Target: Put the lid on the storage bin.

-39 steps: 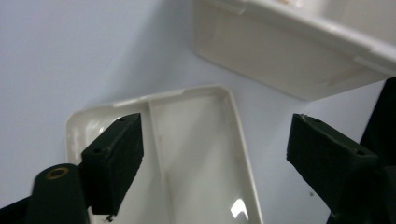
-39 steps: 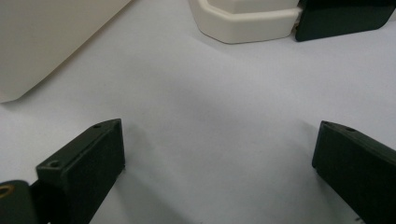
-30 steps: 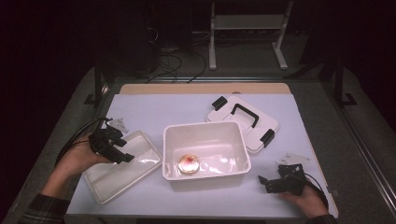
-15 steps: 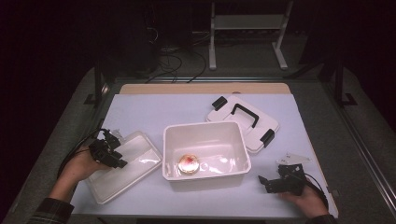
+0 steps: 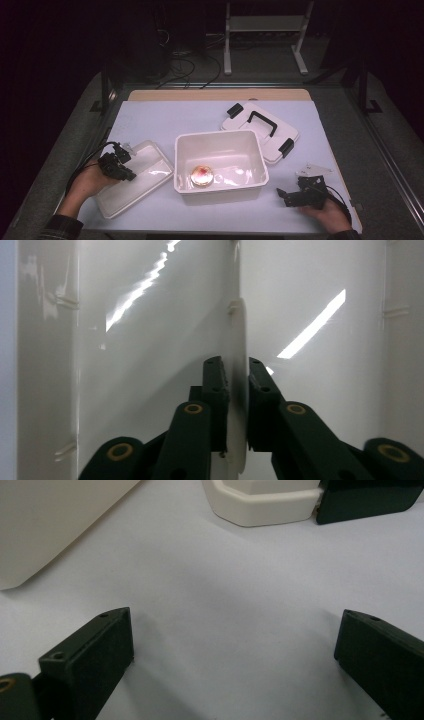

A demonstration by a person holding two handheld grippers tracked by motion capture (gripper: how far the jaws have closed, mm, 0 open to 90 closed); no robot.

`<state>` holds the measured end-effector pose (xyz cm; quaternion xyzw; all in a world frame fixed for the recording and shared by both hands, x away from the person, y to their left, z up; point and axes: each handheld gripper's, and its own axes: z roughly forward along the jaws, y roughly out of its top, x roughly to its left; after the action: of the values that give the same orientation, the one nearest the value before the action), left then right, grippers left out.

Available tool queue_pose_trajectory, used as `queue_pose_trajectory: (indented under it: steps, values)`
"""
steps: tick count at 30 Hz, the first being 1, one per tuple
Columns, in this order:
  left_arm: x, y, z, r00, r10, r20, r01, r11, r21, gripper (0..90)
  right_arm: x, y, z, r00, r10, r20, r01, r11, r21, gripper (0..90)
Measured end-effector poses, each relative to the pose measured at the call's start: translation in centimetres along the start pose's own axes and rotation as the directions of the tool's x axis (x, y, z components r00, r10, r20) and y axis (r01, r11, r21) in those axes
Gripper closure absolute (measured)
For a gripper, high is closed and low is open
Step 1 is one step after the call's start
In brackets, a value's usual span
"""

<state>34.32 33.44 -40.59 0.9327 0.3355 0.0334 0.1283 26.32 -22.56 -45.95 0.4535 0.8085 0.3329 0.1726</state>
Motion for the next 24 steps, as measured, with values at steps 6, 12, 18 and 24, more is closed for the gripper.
queue_pose_trajectory:
  steps: [6,12,18,24]
  values:
    - [-0.3,0.1,-0.2,0.9994,0.022,-0.025,-0.022,0.9997,0.007,88.4,0.0,0.0,0.0,1.0,0.0,0.0,0.0,1.0,0.0,2.0]
    - [-0.1,0.3,-1.7,0.9998,0.02,-0.009,-0.02,0.9998,-0.004,88.7,0.0,0.0,0.0,1.0,0.0,0.0,0.0,1.0,0.0,2.0]
    - [-0.1,0.7,-3.7,0.9993,0.035,-0.013,-0.035,0.999,-0.027,88.6,0.0,0.0,0.0,1.0,0.0,0.0,0.0,1.0,0.0,2.0]
    - [0.0,1.0,-5.7,0.9989,0.045,-0.015,-0.045,0.998,-0.043,88.7,0.0,0.0,0.0,1.0,0.0,0.0,0.0,1.0,0.0,2.0]
